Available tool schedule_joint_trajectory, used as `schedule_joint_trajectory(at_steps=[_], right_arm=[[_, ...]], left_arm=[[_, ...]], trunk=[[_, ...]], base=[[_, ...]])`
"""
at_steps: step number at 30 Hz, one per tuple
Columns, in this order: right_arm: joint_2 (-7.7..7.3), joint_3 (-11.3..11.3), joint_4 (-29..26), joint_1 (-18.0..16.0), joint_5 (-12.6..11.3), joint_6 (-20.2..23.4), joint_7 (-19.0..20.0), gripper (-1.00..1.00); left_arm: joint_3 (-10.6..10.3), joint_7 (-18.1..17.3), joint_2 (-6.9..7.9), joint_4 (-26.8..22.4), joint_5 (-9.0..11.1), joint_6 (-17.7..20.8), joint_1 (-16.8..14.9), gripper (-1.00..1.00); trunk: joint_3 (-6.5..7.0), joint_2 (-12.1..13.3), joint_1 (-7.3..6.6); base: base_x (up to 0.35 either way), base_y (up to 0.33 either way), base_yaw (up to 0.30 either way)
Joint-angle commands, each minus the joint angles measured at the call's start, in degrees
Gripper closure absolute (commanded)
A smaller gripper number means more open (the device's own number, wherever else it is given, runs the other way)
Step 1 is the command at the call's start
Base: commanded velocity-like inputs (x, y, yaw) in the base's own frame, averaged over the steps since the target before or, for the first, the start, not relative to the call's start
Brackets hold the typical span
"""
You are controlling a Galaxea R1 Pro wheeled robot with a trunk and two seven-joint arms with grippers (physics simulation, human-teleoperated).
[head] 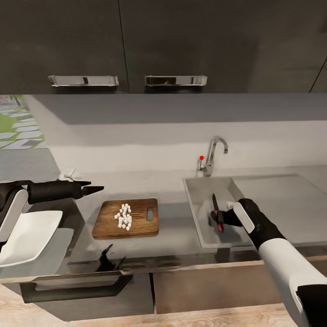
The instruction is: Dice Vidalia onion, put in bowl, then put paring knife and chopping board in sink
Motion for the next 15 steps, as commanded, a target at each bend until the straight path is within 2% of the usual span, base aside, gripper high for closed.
schedule_joint_trajectory(at_steps=[1, 2, 3, 6, 8, 12, 15], right_arm=[[0.02, 0.24, -0.06, -0.05, -0.58, 0.13, -0.56, 1.00], [0.22, 0.21, -0.06, -0.05, -0.58, 0.16, -0.57, 1.00], [1.12, 0.18, -0.06, -0.05, -0.56, 0.21, -0.60, 1.00], [1.93, 0.16, -0.01, -0.05, -0.51, 0.24, -1.70, 1.00], [2.09, 0.13, 0.02, -0.05, -0.49, 0.18, -3.97, 1.00], [2.18, 0.06, 0.05, -0.05, -0.49, 0.16, -5.26, 1.00], [2.23, -1.99, 0.66, -0.05, -0.49, 0.16, -7.42, 1.00]], left_arm=[[0.03, -0.29, 0.00, -0.01, -0.14, 0.21, -0.04, -1.00], [0.03, -0.29, 0.00, -0.01, -0.14, 0.21, -0.04, -1.00], [0.03, -0.29, 0.00, -0.01, -0.14, 0.21, -0.03, -1.00], [0.03, -0.29, -0.01, -0.01, -0.14, 0.21, -0.04, -1.00], [0.03, -0.30, -0.01, -0.05, -0.14, 0.21, -0.03, -1.00], [0.23, -0.29, 0.04, -0.16, -0.14, 0.27, -0.05, -1.00], [0.74, -0.29, 0.07, -0.12, -0.14, 0.29, -0.05, -1.00]], trunk=[[-0.07, -0.06, 0.04], [-0.07, -0.06, 0.04], [-0.07, -0.06, 0.04], [-0.07, -0.06, 0.04], [-0.07, -0.06, 0.04], [-0.07, -0.06, 0.04], [-0.07, -0.06, 0.04]], base=[[0.275, -0.001, 0.000], [0.240, -0.001, 0.000], [0.103, 0.000, 0.000], [0.052, 0.000, 0.000], [0.010, 0.000, 0.000], [0.066, -0.009, 0.000], [0.196, -0.123, 0.000]])
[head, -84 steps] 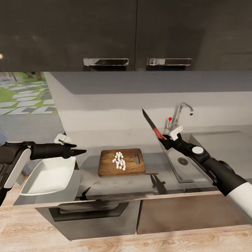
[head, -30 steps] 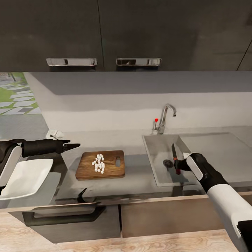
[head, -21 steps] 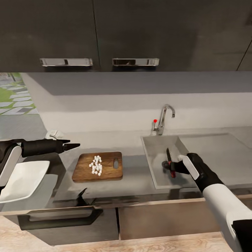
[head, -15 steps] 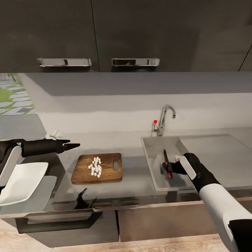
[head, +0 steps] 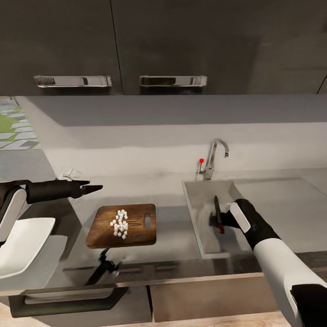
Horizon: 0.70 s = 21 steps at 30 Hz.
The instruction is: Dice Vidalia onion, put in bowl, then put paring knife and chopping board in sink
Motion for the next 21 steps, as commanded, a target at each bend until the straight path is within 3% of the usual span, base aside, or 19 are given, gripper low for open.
schedule_joint_trajectory(at_steps=[1, 13, 21], right_arm=[[-0.07, -0.28, 0.01, -0.04, -0.80, 0.04, -1.27, 1.00], [-0.03, -1.26, 0.20, -0.04, -0.80, -0.01, -2.80, 1.00], [1.77, -1.18, 0.20, -0.04, -0.94, -0.11, -2.80, 1.00]], left_arm=[[0.08, -0.30, 0.01, 0.00, -0.16, 0.22, -0.06, -1.00], [0.21, -0.30, 0.01, 0.03, -0.16, 0.22, -0.06, -1.00], [0.21, -0.28, 0.01, 0.16, -0.16, 0.22, -0.05, -1.00]], trunk=[[-0.07, -0.06, 0.03], [-0.07, -0.06, 0.03], [-0.13, -0.06, 0.03]], base=[[0.102, -0.062, 0.000], [0.079, -0.054, 0.000], [0.012, -0.008, 0.000]])
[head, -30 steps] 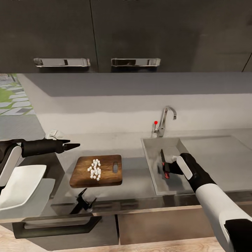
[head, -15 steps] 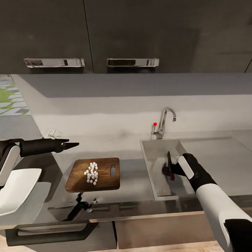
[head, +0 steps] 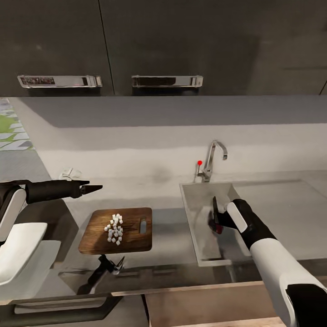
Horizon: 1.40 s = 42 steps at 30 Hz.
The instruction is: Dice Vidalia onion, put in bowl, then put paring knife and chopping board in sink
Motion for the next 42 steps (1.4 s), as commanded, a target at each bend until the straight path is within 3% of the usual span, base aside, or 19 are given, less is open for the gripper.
schedule_joint_trajectory(at_steps=[1, 5, 12, 22, 28, 42], right_arm=[[0.15, 0.26, -0.05, -0.05, -0.53, 0.14, -0.54, 1.00], [0.41, 0.22, -0.05, -0.05, -0.54, 0.15, -0.54, 1.00], [0.47, 0.20, -0.05, -0.05, -0.54, 0.15, -0.54, 1.00], [0.47, -0.14, -0.05, -0.05, -0.45, 0.16, -0.54, 1.00], [0.47, -1.77, -0.05, -0.05, -0.46, 0.18, -0.54, 1.00], [0.47, -2.24, -0.05, -0.05, -0.53, 0.15, -0.54, 1.00]], left_arm=[[0.04, -0.30, 0.01, 0.00, -0.14, 0.22, -0.05, -1.00], [0.23, -0.31, 0.06, 0.02, -0.14, 0.28, -0.04, -1.00], [3.23, -0.48, 0.09, -0.40, -0.06, 0.38, -0.04, -1.00], [3.38, -0.56, 0.09, -0.42, 0.00, 0.39, -0.06, -1.00], [3.32, -3.97, 0.09, -0.51, 0.00, 0.31, -0.03, -1.00], [3.29, -4.18, 0.09, -0.42, -0.04, 0.30, -0.03, -1.00]], trunk=[[-0.14, -0.06, 0.01], [-0.48, -0.06, 0.01], [-1.12, -0.06, 0.01], [-2.05, -0.06, 0.01], [-2.60, -0.06, 0.01], [-3.19, -0.06, 0.01]], base=[[0.000, 0.000, 0.000], [0.000, 0.000, 0.000], [0.000, 0.000, 0.000], [0.000, 0.000, 0.000], [0.000, 0.000, 0.000], [0.000, 0.000, 0.000]])
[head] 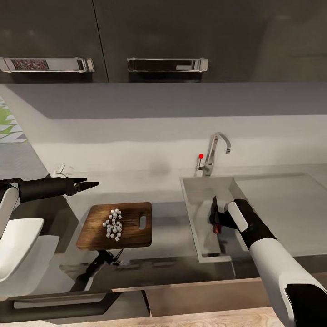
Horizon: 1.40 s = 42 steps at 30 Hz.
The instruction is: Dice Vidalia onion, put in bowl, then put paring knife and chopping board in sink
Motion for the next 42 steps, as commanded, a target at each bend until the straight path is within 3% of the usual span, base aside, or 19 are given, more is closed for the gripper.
schedule_joint_trajectory(at_steps=[1, 23, 24, 42], right_arm=[[-0.04, 0.16, -0.06, -0.04, -0.60, 0.13, -0.53, 1.00], [-0.04, 0.24, -0.06, 0.04, -0.52, -0.19, -0.53, 1.00], [-0.04, 0.24, -0.06, 0.05, -0.52, -0.19, -0.53, -1.00], [-0.04, 0.33, -0.60, 0.05, -0.69, -0.14, -0.53, -1.00]], left_arm=[[0.03, -0.28, 0.01, -0.01, -0.13, 0.20, -0.04, -1.00], [0.12, -0.28, 0.01, 0.00, -0.12, 0.20, -0.08, -1.00], [0.12, -0.28, 0.01, 0.00, -0.13, 0.20, -0.07, -1.00], [0.12, -0.28, 0.01, 0.08, -0.14, 0.20, -0.05, -1.00]], trunk=[[-0.09, -0.06, 0.01], [-0.52, -0.06, 0.01], [-0.52, -0.06, 0.01], [-0.52, -0.06, 0.01]], base=[[0.000, 0.000, 0.000], [0.000, 0.000, 0.000], [0.000, 0.000, 0.000], [0.000, 0.000, 0.000]])
